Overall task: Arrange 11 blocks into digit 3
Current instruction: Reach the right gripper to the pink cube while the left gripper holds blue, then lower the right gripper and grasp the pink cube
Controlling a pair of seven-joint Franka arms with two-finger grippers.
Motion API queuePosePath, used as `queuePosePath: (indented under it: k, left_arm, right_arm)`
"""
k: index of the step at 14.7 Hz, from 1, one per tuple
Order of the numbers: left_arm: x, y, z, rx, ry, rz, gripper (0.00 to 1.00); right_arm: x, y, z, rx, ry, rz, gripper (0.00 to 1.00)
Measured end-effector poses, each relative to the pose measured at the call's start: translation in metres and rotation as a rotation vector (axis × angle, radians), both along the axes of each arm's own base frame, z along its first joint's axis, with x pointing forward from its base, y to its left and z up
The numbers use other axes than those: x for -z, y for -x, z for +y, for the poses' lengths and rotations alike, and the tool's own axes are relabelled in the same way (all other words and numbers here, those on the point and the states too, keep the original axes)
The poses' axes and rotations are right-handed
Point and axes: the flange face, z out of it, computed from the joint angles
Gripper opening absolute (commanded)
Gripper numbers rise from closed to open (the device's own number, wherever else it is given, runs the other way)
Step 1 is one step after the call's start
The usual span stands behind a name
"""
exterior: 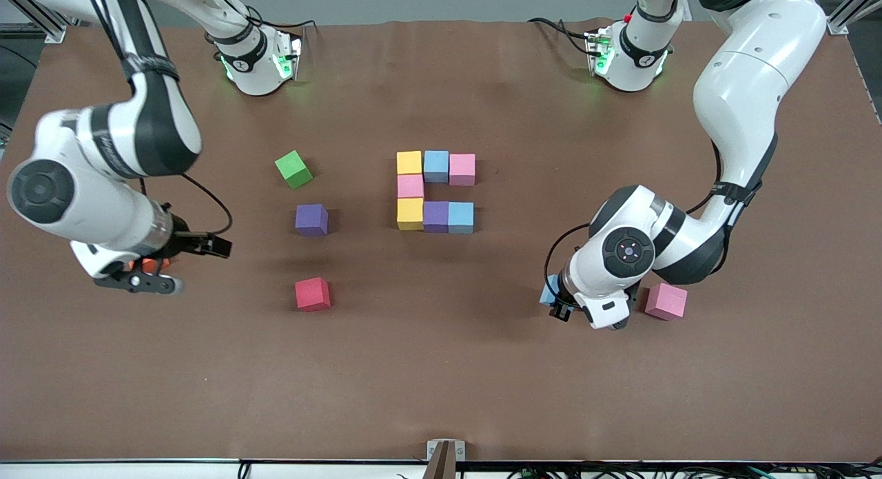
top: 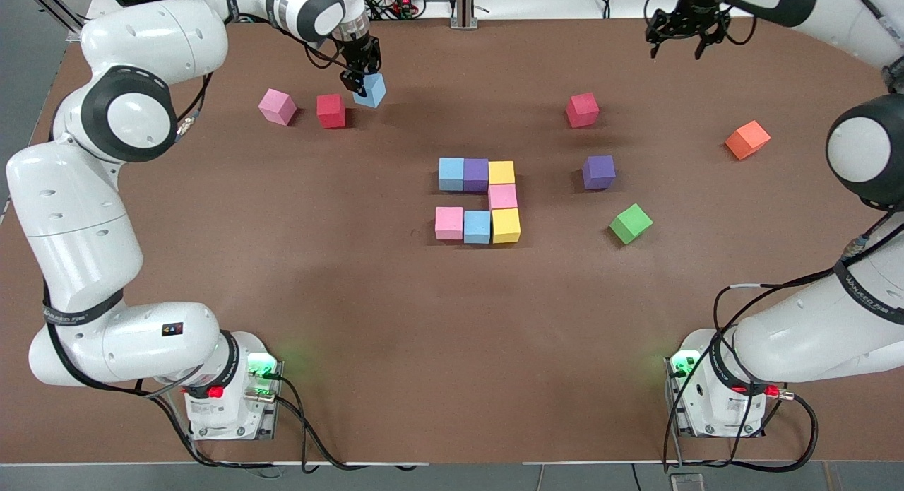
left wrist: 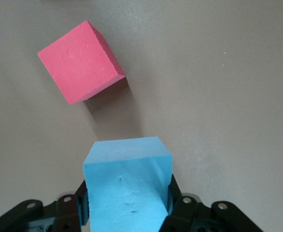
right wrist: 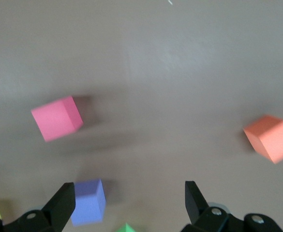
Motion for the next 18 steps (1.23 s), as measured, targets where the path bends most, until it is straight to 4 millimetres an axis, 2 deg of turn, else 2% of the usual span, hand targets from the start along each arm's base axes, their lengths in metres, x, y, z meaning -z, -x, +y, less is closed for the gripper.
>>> queuePosePath:
  k: [3,7,11,13,18]
  left_arm:
    - [0.0,0.001,-0.002,0.003,0.0,0.0,0.31]
    - [0.0,0.001,-0.002,0.003,-0.001,0.001,0.31]
    - [0.001,0.001,-0.002,0.003,-0.001,0.002,0.31]
    - [0.001,0.001,-0.002,0.003,-0.002,0.002,0.31]
    - [0.001,0.002,-0.002,0.004,-0.003,0.004,0.31]
  right_arm:
    - [0.035,-0.019,0.012,-0.013,-0.006,-0.019,1.0]
    - [0.06,-0.039,0.021,-0.022,-0.014,-0.05,1.0]
    - [0.095,-0.043,0.03,-0.028,-0.021,-0.031,1.0]
    - [0.105,-0.043,0.036,-0.03,-0.03,-0.02,1.0]
    - [0.124,-0.04,0.073,-0.027,-0.039,-0.048,1.0]
